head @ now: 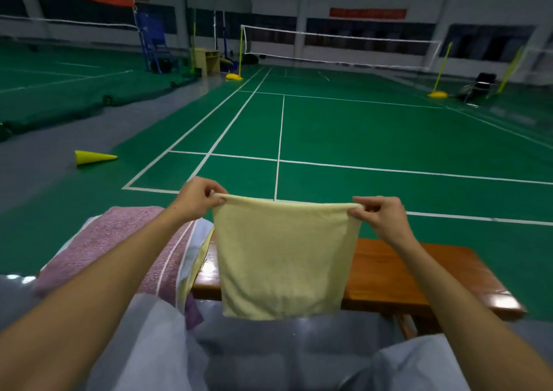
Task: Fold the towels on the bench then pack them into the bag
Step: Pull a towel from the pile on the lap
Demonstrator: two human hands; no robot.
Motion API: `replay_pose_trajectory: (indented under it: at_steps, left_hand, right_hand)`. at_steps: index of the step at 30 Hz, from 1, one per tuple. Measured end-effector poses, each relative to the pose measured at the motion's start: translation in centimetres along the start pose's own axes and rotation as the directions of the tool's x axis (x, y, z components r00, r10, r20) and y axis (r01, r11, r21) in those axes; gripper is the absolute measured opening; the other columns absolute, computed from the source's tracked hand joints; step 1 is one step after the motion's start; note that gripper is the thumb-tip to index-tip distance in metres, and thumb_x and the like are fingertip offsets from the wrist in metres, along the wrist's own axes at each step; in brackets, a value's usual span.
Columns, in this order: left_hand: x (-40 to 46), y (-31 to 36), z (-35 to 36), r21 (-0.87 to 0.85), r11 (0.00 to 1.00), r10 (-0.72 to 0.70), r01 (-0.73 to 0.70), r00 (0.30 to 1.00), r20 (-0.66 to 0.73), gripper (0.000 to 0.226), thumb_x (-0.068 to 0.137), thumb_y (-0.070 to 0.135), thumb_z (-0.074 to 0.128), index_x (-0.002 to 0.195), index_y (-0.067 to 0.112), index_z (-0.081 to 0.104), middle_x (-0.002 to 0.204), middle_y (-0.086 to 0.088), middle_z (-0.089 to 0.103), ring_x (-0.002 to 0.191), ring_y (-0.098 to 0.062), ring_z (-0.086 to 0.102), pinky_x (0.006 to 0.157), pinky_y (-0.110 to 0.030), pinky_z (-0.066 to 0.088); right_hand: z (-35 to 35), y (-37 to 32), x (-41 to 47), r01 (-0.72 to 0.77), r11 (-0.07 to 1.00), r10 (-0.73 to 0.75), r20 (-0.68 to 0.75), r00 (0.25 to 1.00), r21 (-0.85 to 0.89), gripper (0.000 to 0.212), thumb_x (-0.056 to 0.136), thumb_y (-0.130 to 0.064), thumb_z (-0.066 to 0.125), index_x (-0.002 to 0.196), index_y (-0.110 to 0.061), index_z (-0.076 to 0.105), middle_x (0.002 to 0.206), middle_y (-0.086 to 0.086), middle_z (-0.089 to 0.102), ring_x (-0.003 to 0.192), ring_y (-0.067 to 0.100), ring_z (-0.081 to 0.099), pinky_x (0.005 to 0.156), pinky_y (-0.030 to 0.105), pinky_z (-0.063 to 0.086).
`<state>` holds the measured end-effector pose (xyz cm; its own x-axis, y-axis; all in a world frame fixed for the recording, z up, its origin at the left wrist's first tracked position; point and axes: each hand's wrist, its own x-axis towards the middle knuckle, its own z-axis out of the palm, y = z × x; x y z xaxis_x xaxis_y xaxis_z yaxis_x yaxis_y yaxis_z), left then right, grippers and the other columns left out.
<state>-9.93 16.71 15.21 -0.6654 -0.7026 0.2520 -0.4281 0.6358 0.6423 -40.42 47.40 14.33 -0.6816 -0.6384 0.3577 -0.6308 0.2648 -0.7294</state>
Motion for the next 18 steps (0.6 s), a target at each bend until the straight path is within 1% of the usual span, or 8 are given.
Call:
replay_pose_trajectory:
  at_steps: [4, 6, 7, 8, 10, 11, 14, 18]
  left_hand:
    - [-0.3, 1.1, -2.3, 0.017, 0.990, 0.142, -0.141, 0.987, -0.073, 0.010, 0.090, 0.016, 0.080, 0.090, 0.025, 0.076, 0.084, 0.003, 0.063, 0.073, -0.009, 0.055, 0.065, -0.028, 0.041]
    - [-0.5, 1.8, -3.6, -0.065, 0.979, 0.184, -0.192, 0.977, -0.111, 0.009, 0.088, 0.017, 0.082, 0.090, 0.020, 0.075, 0.088, -0.001, 0.066, 0.074, -0.005, 0.061, 0.070, -0.029, 0.050]
    - [-1.0, 2.4, -4.1, -0.141, 0.968, 0.193, -0.208, 0.975, -0.113, 0.009, 0.089, 0.014, 0.082, 0.093, 0.013, 0.074, 0.089, -0.002, 0.068, 0.074, 0.000, 0.063, 0.072, -0.022, 0.053]
    - [-1.6, 3.1, -4.6, -0.207, 0.952, 0.206, -0.226, 0.972, -0.114, 0.010, 0.090, 0.010, 0.080, 0.096, 0.007, 0.073, 0.087, -0.003, 0.070, 0.072, 0.003, 0.063, 0.071, -0.016, 0.053]
    - [-2.6, 4.2, -5.3, -0.298, 0.918, 0.230, -0.262, 0.963, -0.140, 0.009, 0.091, 0.007, 0.077, 0.097, 0.001, 0.072, 0.082, -0.008, 0.071, 0.069, 0.000, 0.065, 0.068, -0.016, 0.056]
    - [-2.9, 4.7, -5.7, -0.328, 0.902, 0.242, -0.281, 0.958, -0.156, 0.009, 0.092, 0.007, 0.076, 0.097, 0.001, 0.072, 0.081, -0.011, 0.071, 0.069, -0.004, 0.066, 0.068, -0.019, 0.059]
    - [-2.5, 5.5, -6.2, -0.359, 0.879, 0.274, -0.314, 0.949, -0.158, 0.010, 0.095, 0.010, 0.073, 0.097, 0.000, 0.074, 0.077, -0.010, 0.071, 0.064, -0.006, 0.064, 0.062, -0.020, 0.058]
    - [0.6, 4.5, -4.3, -0.367, 0.905, 0.204, -0.214, 0.977, -0.067, 0.014, 0.100, 0.012, 0.067, 0.092, 0.003, 0.075, 0.066, -0.002, 0.067, 0.057, -0.008, 0.061, 0.055, -0.022, 0.057]
  right_hand:
    - [-2.8, -2.1, -1.0, 0.156, 0.969, -0.176, -0.094, 0.980, -0.190, 0.017, 0.083, -0.031, 0.087, 0.089, -0.016, 0.081, 0.079, 0.003, 0.069, 0.072, 0.019, 0.061, 0.065, 0.033, 0.047]
    - [-4.4, -2.7, -1.5, 0.182, 0.967, -0.204, -0.117, 0.972, -0.178, 0.020, 0.086, -0.033, 0.084, 0.085, -0.016, 0.074, 0.088, 0.003, 0.064, 0.075, 0.015, 0.058, 0.066, 0.024, 0.045]
    - [-5.2, -2.9, -1.8, 0.180, 0.975, -0.195, -0.116, 0.974, -0.129, 0.022, 0.088, -0.032, 0.083, 0.085, -0.015, 0.070, 0.097, 0.003, 0.063, 0.081, 0.013, 0.060, 0.072, 0.022, 0.048]
    - [-5.8, -3.1, -2.1, 0.179, 0.982, -0.184, -0.104, 0.977, -0.053, 0.023, 0.090, -0.031, 0.080, 0.085, -0.014, 0.066, 0.102, 0.003, 0.064, 0.086, 0.014, 0.062, 0.077, 0.026, 0.054]
    - [-6.5, -3.8, -2.6, 0.184, 0.976, -0.170, -0.126, 0.977, 0.117, 0.026, 0.094, -0.031, 0.077, 0.083, -0.014, 0.059, 0.088, 0.003, 0.065, 0.076, 0.016, 0.060, 0.070, 0.047, 0.055]
    - [-6.6, -4.2, -2.8, 0.204, 0.964, -0.176, -0.162, 0.971, 0.172, 0.027, 0.095, -0.029, 0.076, 0.083, -0.013, 0.057, 0.076, 0.005, 0.059, 0.068, 0.017, 0.053, 0.061, 0.049, 0.051]
    - [-6.0, -4.9, -2.6, 0.257, 0.940, -0.191, -0.277, 0.942, 0.224, 0.029, 0.097, -0.024, 0.075, 0.086, -0.003, 0.057, 0.067, 0.004, 0.050, 0.059, 0.014, 0.042, 0.052, 0.034, 0.036]
    - [-3.1, -2.8, 0.7, 0.133, 0.945, -0.043, -0.290, 0.956, 0.298, 0.031, 0.093, -0.029, 0.079, 0.087, -0.004, 0.062, 0.074, 0.005, 0.061, 0.065, 0.013, 0.051, 0.057, 0.027, 0.042]
